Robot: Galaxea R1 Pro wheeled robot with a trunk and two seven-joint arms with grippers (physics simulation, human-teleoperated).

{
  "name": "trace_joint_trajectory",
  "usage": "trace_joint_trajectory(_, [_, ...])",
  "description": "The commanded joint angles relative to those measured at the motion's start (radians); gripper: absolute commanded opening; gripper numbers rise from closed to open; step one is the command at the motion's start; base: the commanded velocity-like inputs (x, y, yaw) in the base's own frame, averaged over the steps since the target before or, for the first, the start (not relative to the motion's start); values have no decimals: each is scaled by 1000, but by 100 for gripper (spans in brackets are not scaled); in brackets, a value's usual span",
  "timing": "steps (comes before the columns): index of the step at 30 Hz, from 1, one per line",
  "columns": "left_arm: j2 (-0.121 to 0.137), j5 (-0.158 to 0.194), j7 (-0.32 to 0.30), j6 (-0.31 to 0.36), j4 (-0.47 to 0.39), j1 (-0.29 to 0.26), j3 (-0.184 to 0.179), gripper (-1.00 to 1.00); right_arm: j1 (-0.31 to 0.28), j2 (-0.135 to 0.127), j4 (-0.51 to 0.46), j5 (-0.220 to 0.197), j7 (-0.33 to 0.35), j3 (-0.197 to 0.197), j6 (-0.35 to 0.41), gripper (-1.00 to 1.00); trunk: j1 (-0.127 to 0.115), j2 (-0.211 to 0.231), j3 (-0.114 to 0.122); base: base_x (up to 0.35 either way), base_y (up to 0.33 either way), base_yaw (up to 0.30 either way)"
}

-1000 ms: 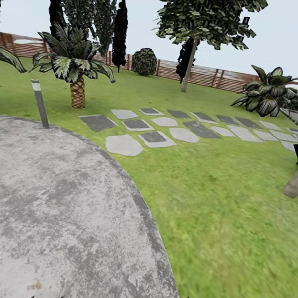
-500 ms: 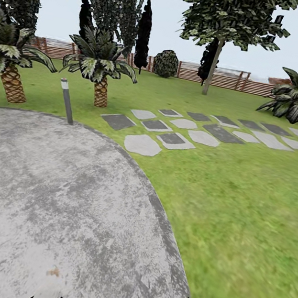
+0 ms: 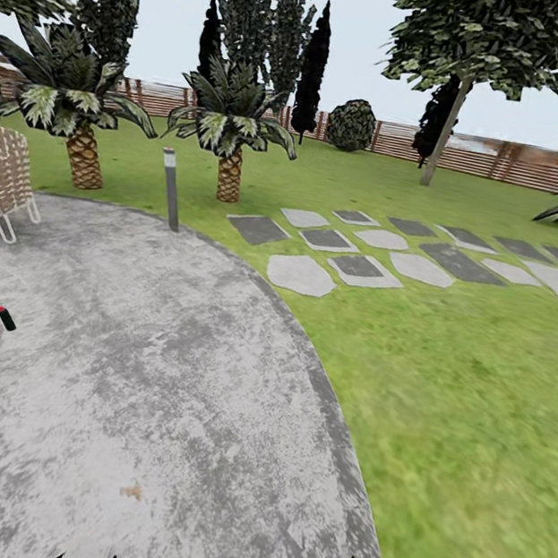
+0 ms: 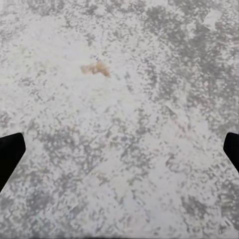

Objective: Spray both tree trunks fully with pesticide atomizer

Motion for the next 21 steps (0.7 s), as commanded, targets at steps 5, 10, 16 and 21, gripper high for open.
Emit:
trace_joint_trajectory(5, [0, 5, 1, -3, 2, -1, 0, 100, 0, 0, 1, 11, -5, -7, -3, 100, 19, -36, -17, 0, 0, 278])
trace_joint_trajectory(10, [0, 5, 3, -3, 2, -1, 0, 100, 0, 0, 1, 11, -5, -7, -3, 100, 38, -71, -32, 0, 0, 278])
trace_joint_trajectory(16, [0, 5, 4, -3, 2, -1, 0, 100, 0, 1, 1, 12, -5, -7, -3, 100, 61, -113, -51, 0, 0, 278])
trace_joint_trajectory(21, [-1, 5, 4, -3, 2, -1, 0, 100, 0, 2, 1, 12, -5, -6, -3, 100, 81, -148, -68, 0, 0, 278])
